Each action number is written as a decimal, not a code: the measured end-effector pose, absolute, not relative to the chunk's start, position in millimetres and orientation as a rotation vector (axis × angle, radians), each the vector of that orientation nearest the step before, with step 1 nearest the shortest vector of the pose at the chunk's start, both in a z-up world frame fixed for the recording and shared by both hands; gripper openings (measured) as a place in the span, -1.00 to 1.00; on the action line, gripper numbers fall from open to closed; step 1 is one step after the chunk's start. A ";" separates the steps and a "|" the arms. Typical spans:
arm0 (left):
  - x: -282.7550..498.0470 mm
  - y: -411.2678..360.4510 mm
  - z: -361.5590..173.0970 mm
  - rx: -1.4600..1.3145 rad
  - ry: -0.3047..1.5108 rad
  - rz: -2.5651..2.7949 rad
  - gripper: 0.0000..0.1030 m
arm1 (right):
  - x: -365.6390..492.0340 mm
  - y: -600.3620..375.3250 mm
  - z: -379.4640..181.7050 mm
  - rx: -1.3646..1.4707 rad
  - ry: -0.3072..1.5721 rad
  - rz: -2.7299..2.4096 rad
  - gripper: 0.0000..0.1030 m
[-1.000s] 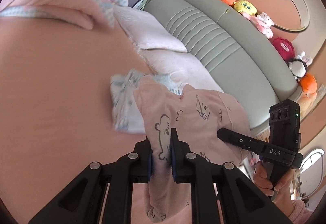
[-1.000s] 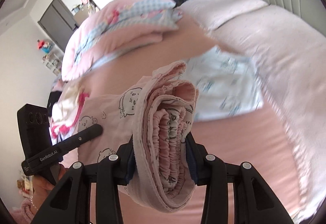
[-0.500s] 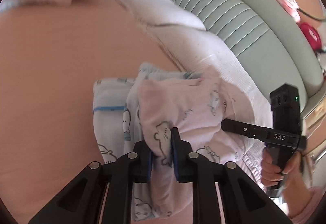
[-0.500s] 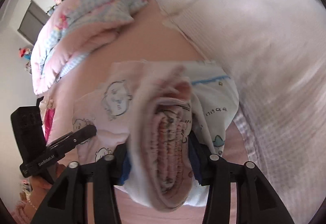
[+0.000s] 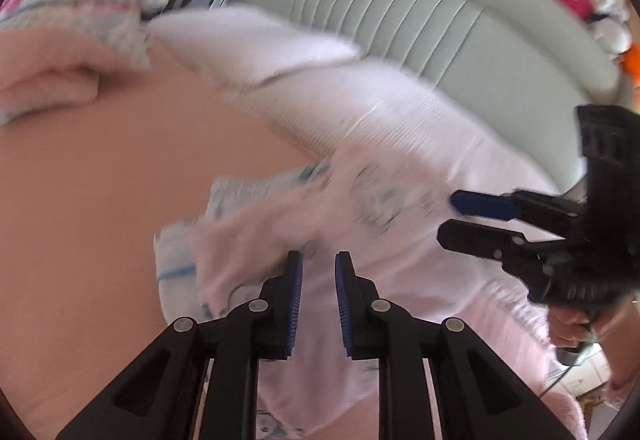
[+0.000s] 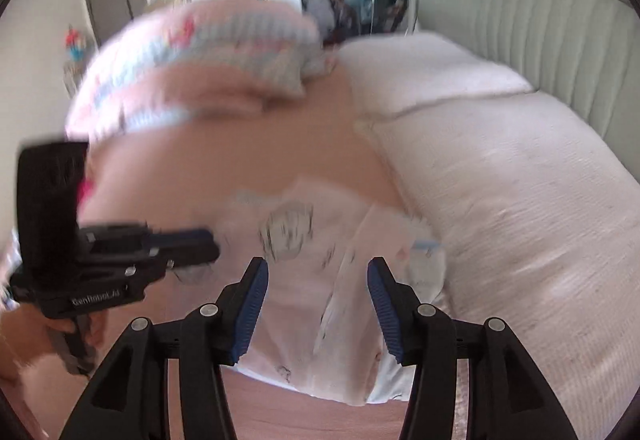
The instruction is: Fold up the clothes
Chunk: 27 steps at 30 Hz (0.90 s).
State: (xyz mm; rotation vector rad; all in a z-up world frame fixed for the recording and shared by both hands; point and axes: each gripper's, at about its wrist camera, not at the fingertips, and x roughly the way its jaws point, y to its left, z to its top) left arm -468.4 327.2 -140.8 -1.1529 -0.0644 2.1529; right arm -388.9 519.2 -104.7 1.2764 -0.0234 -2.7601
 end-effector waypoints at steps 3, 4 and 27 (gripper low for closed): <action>-474.9 313.1 -141.9 -1.170 -0.093 2.143 -0.72 | -398.9 530.8 -137.0 1.400 0.055 -2.729 0.25; -475.9 309.1 -139.3 -1.169 -0.082 2.152 -0.74 | -399.2 544.5 -141.2 1.414 -0.053 -2.699 0.33; -363.0 114.0 -67.0 -1.247 -0.603 2.374 0.73 | -309.2 459.7 -47.2 1.463 -0.223 -2.812 0.70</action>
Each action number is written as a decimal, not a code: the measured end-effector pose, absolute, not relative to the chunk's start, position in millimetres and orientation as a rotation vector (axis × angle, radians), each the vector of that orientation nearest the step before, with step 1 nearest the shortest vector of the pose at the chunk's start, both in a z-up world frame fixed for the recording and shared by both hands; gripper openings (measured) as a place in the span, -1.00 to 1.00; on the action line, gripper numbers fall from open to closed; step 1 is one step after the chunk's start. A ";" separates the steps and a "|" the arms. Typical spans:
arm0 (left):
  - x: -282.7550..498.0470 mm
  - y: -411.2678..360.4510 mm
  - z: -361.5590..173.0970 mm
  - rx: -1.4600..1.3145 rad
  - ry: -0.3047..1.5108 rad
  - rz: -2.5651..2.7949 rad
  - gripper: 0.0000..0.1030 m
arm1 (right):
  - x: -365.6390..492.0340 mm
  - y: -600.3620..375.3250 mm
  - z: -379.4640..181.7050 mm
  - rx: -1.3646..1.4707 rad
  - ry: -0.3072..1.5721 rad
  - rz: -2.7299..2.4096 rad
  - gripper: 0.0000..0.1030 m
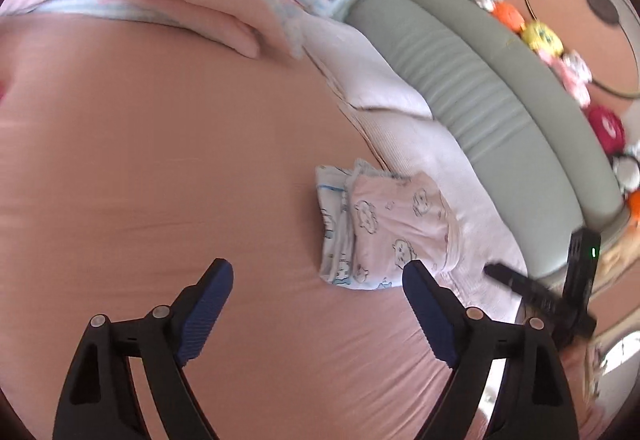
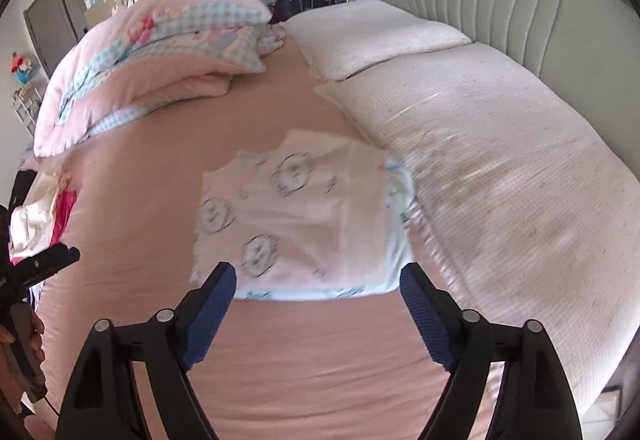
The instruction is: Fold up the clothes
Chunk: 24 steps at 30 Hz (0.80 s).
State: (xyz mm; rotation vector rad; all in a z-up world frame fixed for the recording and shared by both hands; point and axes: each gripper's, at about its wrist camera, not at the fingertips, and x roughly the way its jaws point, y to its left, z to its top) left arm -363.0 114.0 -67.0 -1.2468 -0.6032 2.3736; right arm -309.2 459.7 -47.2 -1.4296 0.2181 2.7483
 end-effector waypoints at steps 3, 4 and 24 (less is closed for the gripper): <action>-343.9 85.0 -46.8 -1.295 -0.497 2.595 0.80 | -291.4 387.1 -36.1 -1.408 0.154 2.817 0.80; -336.5 74.9 -36.0 -1.298 -0.427 2.704 0.83 | -287.6 365.3 -32.8 -1.407 0.140 2.840 0.90; -182.7 -64.7 95.6 -1.153 -0.373 3.019 0.99 | -213.0 162.3 102.0 -1.277 0.056 2.986 1.00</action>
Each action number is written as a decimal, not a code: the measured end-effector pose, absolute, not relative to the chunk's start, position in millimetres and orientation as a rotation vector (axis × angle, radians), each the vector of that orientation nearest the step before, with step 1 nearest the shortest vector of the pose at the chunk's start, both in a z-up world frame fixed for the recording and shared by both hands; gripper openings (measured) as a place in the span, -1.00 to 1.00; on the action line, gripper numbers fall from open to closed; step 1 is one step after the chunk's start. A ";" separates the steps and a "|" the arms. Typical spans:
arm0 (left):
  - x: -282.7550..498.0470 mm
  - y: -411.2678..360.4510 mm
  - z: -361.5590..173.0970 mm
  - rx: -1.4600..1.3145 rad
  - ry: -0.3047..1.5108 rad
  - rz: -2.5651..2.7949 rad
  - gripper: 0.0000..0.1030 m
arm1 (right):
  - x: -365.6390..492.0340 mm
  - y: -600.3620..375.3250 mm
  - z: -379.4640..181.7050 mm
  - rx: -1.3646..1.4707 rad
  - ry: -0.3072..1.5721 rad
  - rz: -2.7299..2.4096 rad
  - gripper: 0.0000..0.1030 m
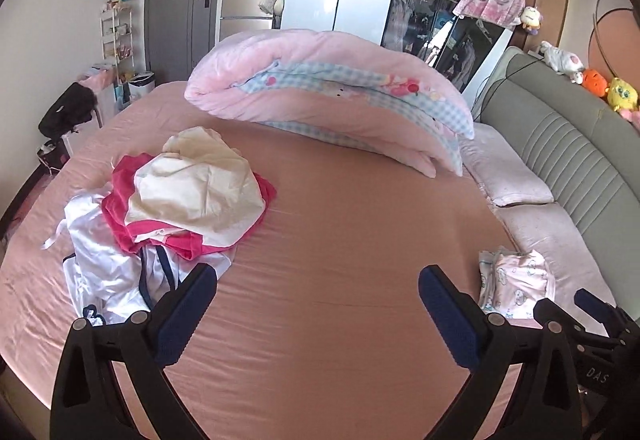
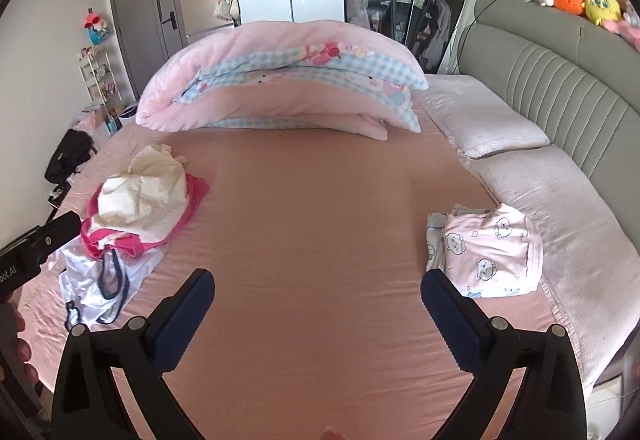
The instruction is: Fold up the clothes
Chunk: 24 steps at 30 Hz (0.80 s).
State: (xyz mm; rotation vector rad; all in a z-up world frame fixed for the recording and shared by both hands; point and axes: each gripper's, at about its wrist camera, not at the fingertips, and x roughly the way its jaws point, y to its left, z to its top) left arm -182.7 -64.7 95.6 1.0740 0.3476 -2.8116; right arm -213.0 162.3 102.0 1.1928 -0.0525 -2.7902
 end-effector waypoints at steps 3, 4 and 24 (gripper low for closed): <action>-142.4 -63.3 103.3 1.076 0.280 -2.864 0.99 | -185.3 163.5 108.6 1.234 -0.013 -2.793 1.00; -123.1 -60.8 105.6 1.039 0.261 -2.895 0.99 | -173.6 164.2 108.4 1.248 0.028 -2.819 1.00; 77.0 -12.0 38.9 1.093 0.131 -2.760 0.99 | 63.1 183.2 38.4 1.277 0.008 -2.842 1.00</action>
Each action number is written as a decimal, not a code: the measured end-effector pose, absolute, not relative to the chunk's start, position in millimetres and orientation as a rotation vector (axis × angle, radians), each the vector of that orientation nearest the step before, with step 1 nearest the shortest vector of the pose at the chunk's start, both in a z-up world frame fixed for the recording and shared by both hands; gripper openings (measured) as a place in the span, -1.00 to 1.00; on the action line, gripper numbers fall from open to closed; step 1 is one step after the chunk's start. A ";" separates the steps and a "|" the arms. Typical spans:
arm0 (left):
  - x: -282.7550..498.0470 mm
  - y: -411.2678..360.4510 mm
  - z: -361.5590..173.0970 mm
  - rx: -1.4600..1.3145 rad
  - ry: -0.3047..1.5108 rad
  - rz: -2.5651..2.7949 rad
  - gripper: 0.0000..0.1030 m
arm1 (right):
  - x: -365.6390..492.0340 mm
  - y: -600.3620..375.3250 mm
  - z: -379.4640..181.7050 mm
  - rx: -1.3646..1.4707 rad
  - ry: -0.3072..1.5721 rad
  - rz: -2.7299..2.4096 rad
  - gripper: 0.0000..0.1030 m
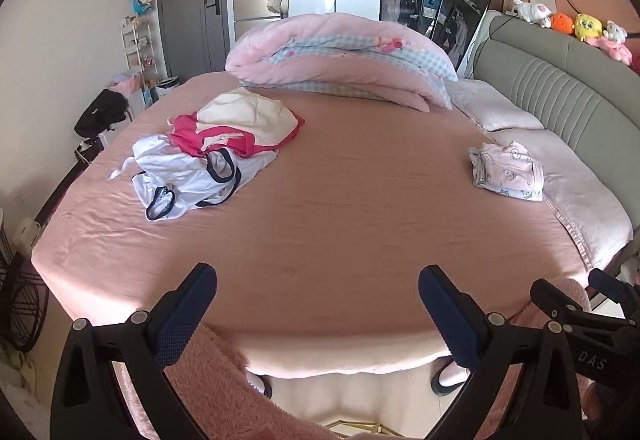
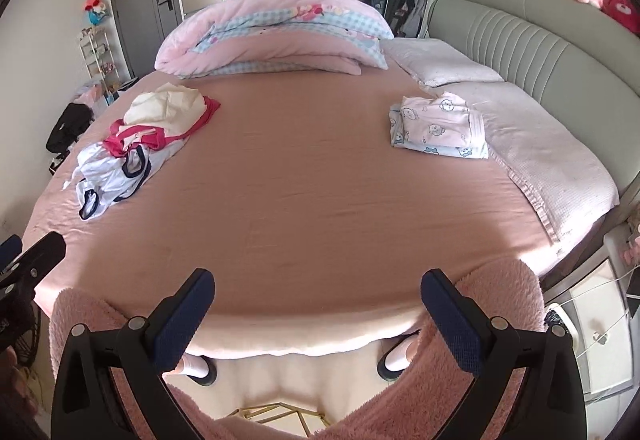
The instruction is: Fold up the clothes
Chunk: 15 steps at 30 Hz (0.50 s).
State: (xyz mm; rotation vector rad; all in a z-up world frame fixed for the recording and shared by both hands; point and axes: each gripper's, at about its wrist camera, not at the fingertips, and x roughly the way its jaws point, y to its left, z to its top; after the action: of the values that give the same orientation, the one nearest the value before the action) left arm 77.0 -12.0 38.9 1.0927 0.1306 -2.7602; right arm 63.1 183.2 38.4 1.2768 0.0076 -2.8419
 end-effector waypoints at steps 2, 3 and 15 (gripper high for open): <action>77.8 -11.4 39.0 1.097 0.166 -2.762 0.99 | 68.7 181.5 39.0 1.240 0.026 -2.856 1.00; 78.5 -11.6 40.2 1.088 0.187 -2.763 0.99 | 69.1 180.7 40.0 1.227 0.034 -2.864 1.00; 86.9 -7.4 38.3 1.044 0.164 -2.762 0.99 | 57.7 175.3 35.8 1.252 0.089 -2.893 1.00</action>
State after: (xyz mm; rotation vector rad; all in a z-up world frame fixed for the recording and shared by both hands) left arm 86.9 -7.4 38.3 1.0440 0.1636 -2.7623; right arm 57.7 175.3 35.8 1.2518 0.0891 -2.8927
